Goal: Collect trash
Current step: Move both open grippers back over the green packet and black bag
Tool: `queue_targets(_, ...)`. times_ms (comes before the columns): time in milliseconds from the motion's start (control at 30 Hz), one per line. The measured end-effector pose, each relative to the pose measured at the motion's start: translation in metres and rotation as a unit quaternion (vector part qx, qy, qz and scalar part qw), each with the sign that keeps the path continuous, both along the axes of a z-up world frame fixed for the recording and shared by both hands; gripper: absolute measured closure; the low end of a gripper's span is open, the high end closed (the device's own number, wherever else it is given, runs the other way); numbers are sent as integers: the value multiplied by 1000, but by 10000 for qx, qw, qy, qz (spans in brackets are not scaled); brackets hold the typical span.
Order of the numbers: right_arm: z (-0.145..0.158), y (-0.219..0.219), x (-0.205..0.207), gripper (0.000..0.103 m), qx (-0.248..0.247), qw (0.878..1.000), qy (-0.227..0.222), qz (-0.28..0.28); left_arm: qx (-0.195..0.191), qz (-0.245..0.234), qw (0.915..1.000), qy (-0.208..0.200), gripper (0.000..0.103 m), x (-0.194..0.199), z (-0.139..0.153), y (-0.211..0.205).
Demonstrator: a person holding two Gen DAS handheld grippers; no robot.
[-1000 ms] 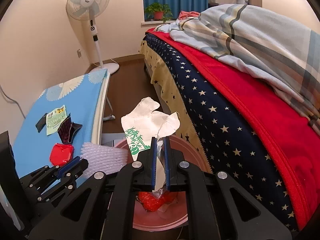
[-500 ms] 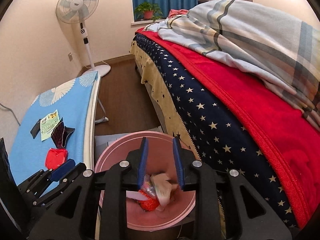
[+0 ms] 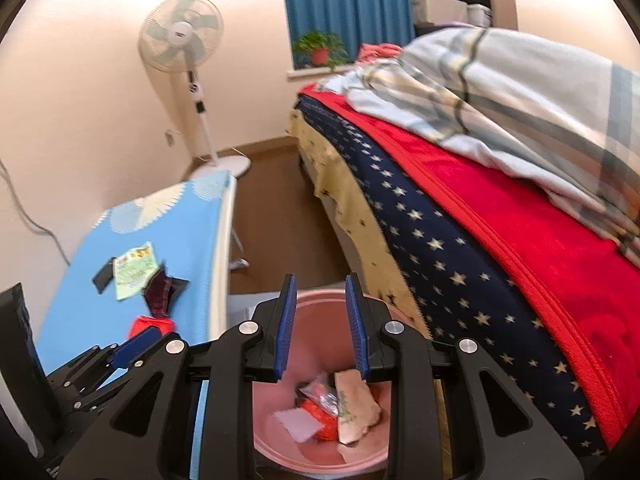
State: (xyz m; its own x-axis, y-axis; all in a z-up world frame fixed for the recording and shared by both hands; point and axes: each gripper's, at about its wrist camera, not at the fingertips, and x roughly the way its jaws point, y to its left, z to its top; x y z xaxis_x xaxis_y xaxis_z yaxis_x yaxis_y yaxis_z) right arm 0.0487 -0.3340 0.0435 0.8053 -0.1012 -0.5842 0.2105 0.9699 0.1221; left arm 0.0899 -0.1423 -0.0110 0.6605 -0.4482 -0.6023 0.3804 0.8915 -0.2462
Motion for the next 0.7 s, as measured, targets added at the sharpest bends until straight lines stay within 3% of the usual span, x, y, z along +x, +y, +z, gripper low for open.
queue_targets(367,31,45,21,78,313,9952,-454,807,-290,694,9970,-170,78,11,32,62)
queue_targets(700,78,105,76,85,707,9769,-692,1895,219,1005,9926,-642,78,60,107,140)
